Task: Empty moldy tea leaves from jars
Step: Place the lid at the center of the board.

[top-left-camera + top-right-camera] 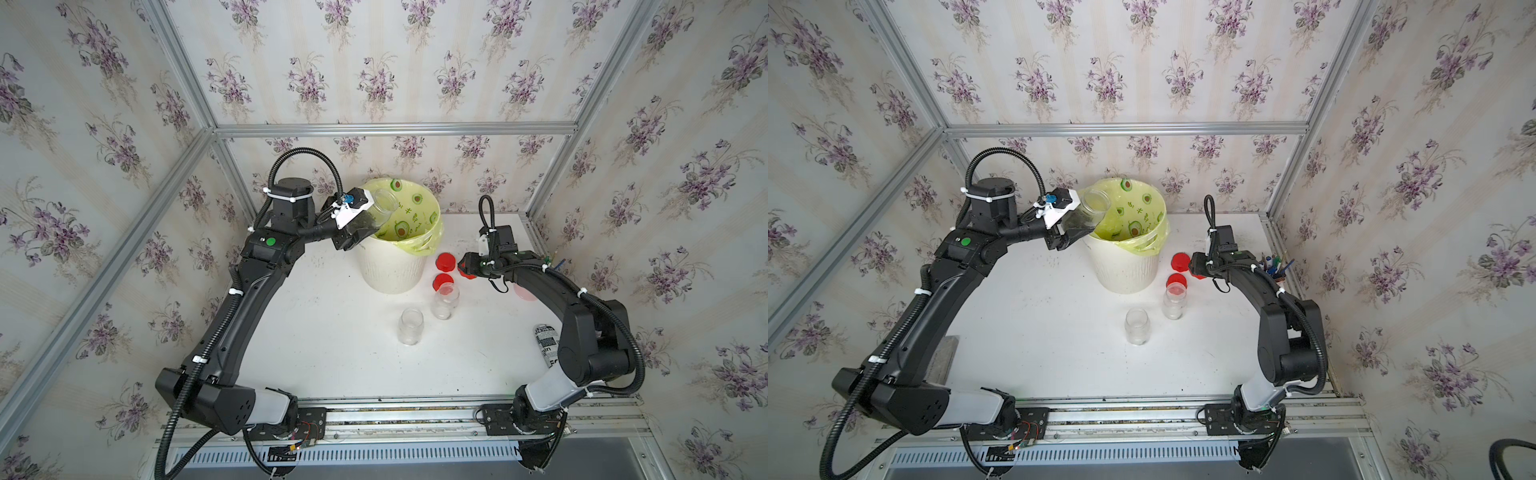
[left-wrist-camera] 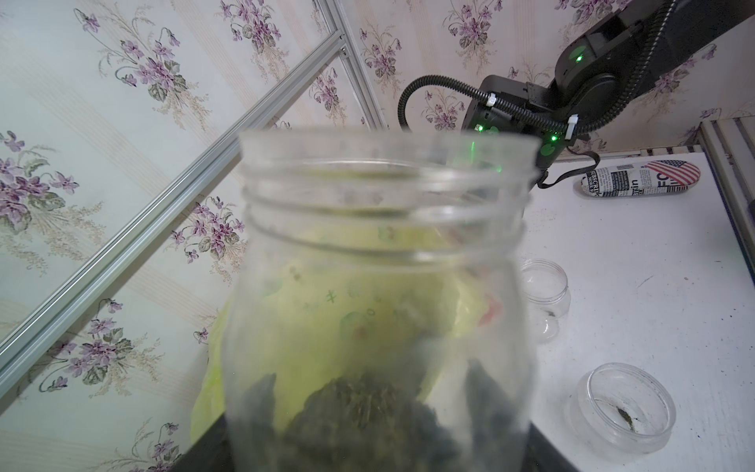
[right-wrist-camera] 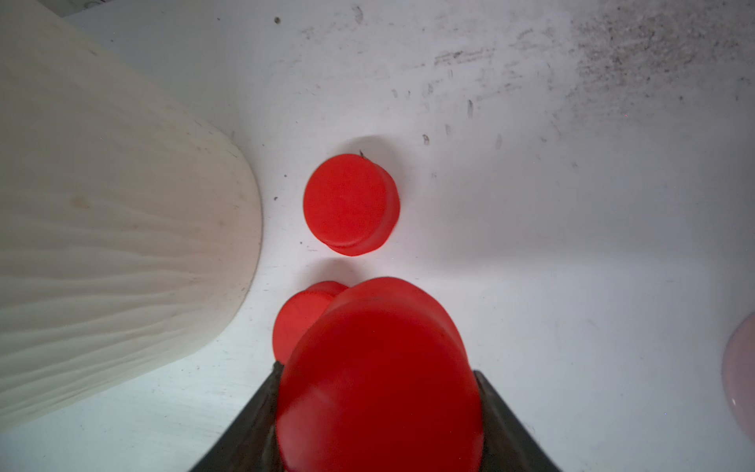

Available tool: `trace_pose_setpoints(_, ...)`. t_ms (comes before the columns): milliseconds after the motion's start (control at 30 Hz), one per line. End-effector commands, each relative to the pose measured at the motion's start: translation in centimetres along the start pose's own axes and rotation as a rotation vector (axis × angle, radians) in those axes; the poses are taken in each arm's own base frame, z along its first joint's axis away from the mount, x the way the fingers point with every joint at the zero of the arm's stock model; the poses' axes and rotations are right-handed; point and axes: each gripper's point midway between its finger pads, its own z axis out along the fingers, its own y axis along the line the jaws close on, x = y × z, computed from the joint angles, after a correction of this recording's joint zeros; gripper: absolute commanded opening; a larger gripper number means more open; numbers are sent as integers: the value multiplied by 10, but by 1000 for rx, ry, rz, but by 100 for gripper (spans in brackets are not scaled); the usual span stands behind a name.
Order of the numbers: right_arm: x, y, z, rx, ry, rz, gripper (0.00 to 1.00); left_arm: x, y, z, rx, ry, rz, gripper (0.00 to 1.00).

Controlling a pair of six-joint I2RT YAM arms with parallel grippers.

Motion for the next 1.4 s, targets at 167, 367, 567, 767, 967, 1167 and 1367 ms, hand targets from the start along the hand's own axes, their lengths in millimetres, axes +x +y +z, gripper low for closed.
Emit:
trace_pose_setpoints(167, 14, -17, 30, 50, 36, 36, 22, -6, 13, -1, -48, -1, 58, 56)
trace_pose_setpoints(367, 24, -28, 51, 94, 71, 45, 23, 8, 24, 7, -88, 57, 70, 57)
trace_pose_setpoints(567, 28, -33, 62, 110, 85, 50, 26, 18, 39, 11, -155, 126, 125, 57)
trace_pose_setpoints(767, 30, -34, 65, 113, 92, 48, 31, 30, 47, 18, -208, 211, 208, 57)
trace_pose_setpoints(967, 33, -33, 67, 106, 105, 44, 43, 27, 55, 23, -244, 257, 289, 57)
trace_pose_setpoints(1167, 37, -33, 70, 100, 123, 43, 61, 24, 60, 26, -274, 296, 372, 60)
trace_pose_setpoints(1367, 39, -31, 68, 90, 128, 43, 71, 20, 63, 26, -291, 326, 450, 61)
